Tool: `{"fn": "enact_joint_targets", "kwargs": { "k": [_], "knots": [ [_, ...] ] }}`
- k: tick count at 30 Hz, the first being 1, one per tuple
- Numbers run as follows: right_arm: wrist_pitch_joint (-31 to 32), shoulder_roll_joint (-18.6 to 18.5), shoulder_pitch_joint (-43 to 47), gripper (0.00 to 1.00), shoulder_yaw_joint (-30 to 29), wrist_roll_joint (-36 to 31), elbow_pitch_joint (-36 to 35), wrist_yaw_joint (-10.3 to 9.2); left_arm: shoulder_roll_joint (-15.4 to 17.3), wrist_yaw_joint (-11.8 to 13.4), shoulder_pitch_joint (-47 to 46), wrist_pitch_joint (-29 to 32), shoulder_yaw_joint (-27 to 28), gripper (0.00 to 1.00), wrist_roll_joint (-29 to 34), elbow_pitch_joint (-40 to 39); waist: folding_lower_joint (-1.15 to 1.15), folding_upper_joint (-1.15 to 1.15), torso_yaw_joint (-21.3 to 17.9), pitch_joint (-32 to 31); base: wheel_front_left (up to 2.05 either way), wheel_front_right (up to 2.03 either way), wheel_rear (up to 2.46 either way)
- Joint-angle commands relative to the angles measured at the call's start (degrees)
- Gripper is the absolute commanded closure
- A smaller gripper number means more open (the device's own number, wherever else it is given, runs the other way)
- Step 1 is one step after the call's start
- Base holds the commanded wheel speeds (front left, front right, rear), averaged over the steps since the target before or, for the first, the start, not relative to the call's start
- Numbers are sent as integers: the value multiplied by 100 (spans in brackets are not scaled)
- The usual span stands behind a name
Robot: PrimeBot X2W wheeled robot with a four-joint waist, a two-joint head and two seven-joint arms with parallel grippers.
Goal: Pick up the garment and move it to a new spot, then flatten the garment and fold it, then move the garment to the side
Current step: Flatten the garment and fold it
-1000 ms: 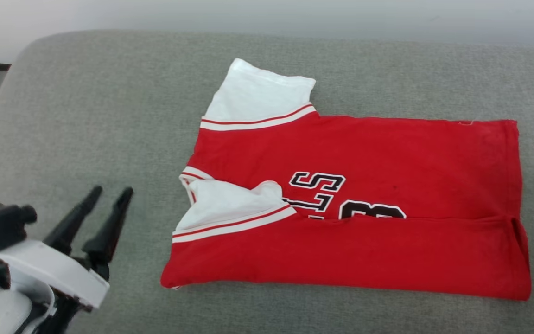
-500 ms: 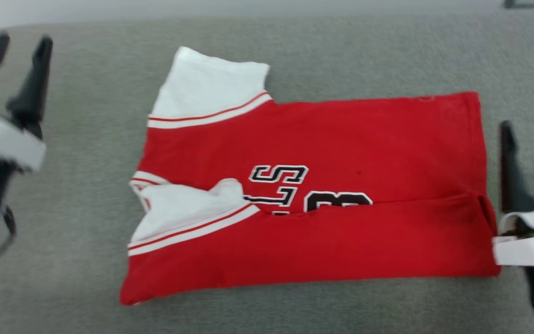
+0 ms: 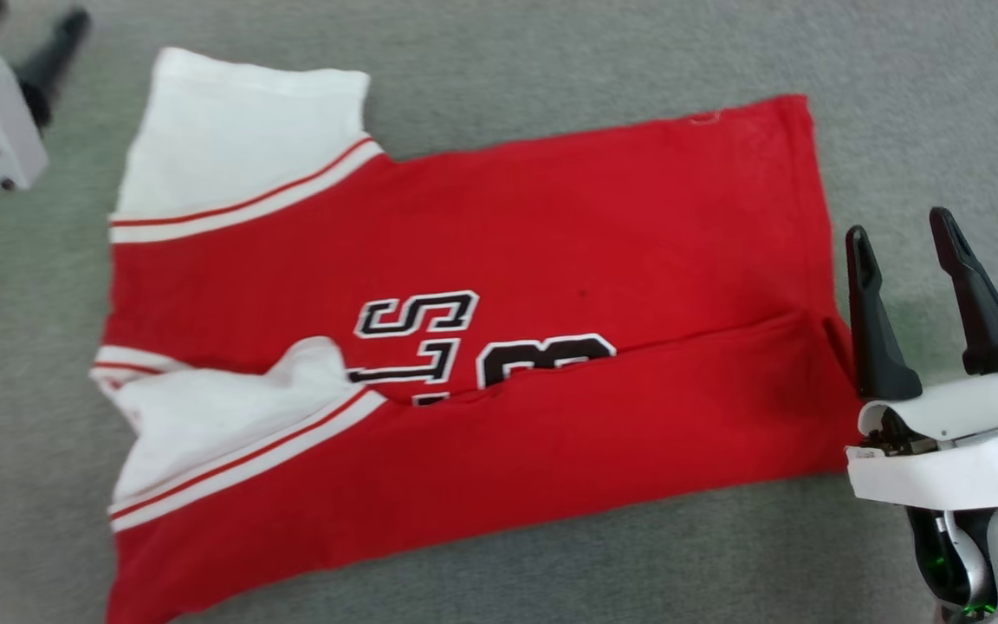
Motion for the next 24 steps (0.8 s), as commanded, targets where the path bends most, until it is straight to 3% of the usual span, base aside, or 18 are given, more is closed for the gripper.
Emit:
{"fn": "enact_joint_targets", "kwargs": {
  "k": [1, 4, 13, 21, 22, 23, 24],
  "knots": [
    [-45, 48, -60, 0, 41, -77, -62, -7, 42, -11, -143, 316, -172, 0, -171, 41, 0, 0, -288, 253, 0, 0, 0],
    [-63, 92, -28, 0, 63, -80, -134, -6, 102, -13, -264, 867, -439, 0, -524, 46, 0, 0, -357, 286, 0, 0, 0],
    [-44, 151, -76, 0, 138, -98, -209, -7, 303, -14, -669, 1767, -1044, 0, -1009, 85, 0, 0, -501, 467, 0, 0, 0],
    [-23, 159, -115, 0, 89, -104, -213, -7, 156, -16, -752, 2349, -1440, 0, -1451, 234, 0, 0, -545, 575, 0, 0, 0],
    [-9, 159, -129, 0, 79, -95, -222, -7, 150, -16, -763, 2378, -1472, 24, -1488, 230, 0, 0, -543, 576, 0, 0, 0],
    [9, 162, -141, 0, 77, -75, -233, -6, 140, -16, -779, 2376, -1493, 57, -1541, 202, 0, 0, -537, 576, 0, 0, 0],
    [27, 153, -155, 0, 84, -53, -241, -7, 134, -17, -784, 2357, -1498, 100, -1610, 196, 0, 0, -529, 572, 0, 0, 0]
  ]
}}
